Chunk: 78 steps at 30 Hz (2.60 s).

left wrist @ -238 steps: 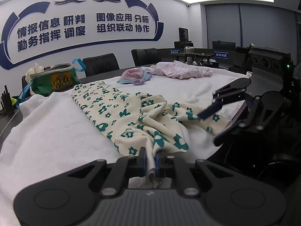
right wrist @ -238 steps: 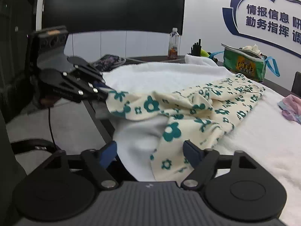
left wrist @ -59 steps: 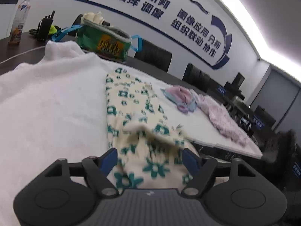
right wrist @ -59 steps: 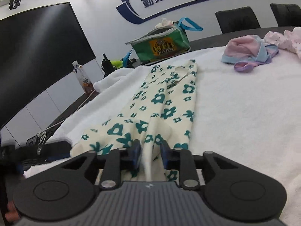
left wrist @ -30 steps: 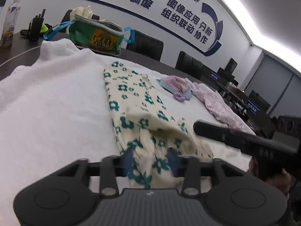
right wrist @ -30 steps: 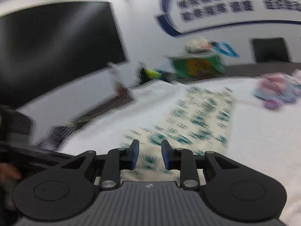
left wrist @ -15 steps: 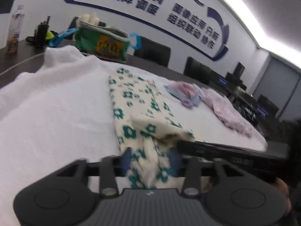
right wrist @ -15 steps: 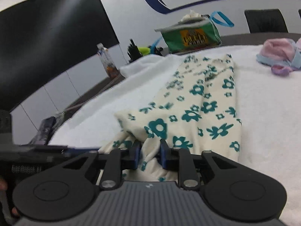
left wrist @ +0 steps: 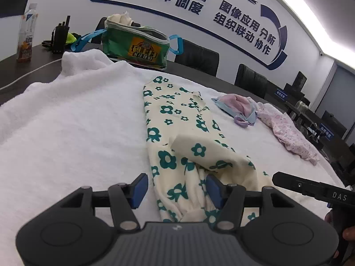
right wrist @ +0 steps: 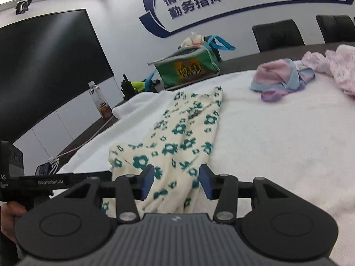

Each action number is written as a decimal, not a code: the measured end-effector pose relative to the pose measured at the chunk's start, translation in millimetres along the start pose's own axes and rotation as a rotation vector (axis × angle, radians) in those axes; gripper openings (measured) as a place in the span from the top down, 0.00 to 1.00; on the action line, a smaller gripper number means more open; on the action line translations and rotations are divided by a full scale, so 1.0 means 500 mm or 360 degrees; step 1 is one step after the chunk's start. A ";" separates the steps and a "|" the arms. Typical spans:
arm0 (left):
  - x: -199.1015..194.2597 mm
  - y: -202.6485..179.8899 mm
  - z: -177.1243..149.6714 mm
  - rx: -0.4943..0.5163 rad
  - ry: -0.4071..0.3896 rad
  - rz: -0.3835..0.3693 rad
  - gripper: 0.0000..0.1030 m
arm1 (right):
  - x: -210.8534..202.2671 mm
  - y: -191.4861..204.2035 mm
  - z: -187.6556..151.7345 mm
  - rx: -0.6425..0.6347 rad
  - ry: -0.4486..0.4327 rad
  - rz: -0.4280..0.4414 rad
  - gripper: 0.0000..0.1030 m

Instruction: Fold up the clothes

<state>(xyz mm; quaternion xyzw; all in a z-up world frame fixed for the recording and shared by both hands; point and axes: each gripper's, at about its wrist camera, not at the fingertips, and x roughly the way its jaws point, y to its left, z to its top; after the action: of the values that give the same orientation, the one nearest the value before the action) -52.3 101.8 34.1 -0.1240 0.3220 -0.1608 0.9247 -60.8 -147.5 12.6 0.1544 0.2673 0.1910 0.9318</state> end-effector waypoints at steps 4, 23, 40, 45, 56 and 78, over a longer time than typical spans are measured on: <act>-0.003 -0.003 -0.001 0.0007 -0.0004 0.0001 0.45 | 0.008 -0.002 -0.004 0.0012 0.0011 0.0001 0.56; 0.001 -0.005 -0.008 0.0003 0.0006 0.0012 0.45 | 0.011 -0.001 -0.012 0.0027 0.0057 0.0023 0.55; 0.000 -0.004 -0.009 0.0010 0.0009 0.0016 0.45 | 0.015 0.002 -0.013 0.0029 0.0067 0.0037 0.55; 0.000 -0.003 -0.010 0.0009 0.0010 0.0016 0.45 | 0.016 0.002 -0.014 0.0030 0.0072 0.0039 0.55; 0.001 -0.002 -0.013 0.0006 0.0016 0.0017 0.45 | 0.019 0.002 -0.013 0.0028 0.0076 0.0042 0.55; 0.048 -0.014 0.020 -0.0088 0.0102 -0.0138 0.63 | 0.041 0.039 -0.002 -0.0115 0.0038 0.0114 0.89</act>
<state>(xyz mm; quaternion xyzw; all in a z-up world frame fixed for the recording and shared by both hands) -29.7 87.9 30.8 -0.1582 0.3502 -0.1955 0.9023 -50.8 -121.2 10.6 0.1279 0.2655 0.2357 0.9260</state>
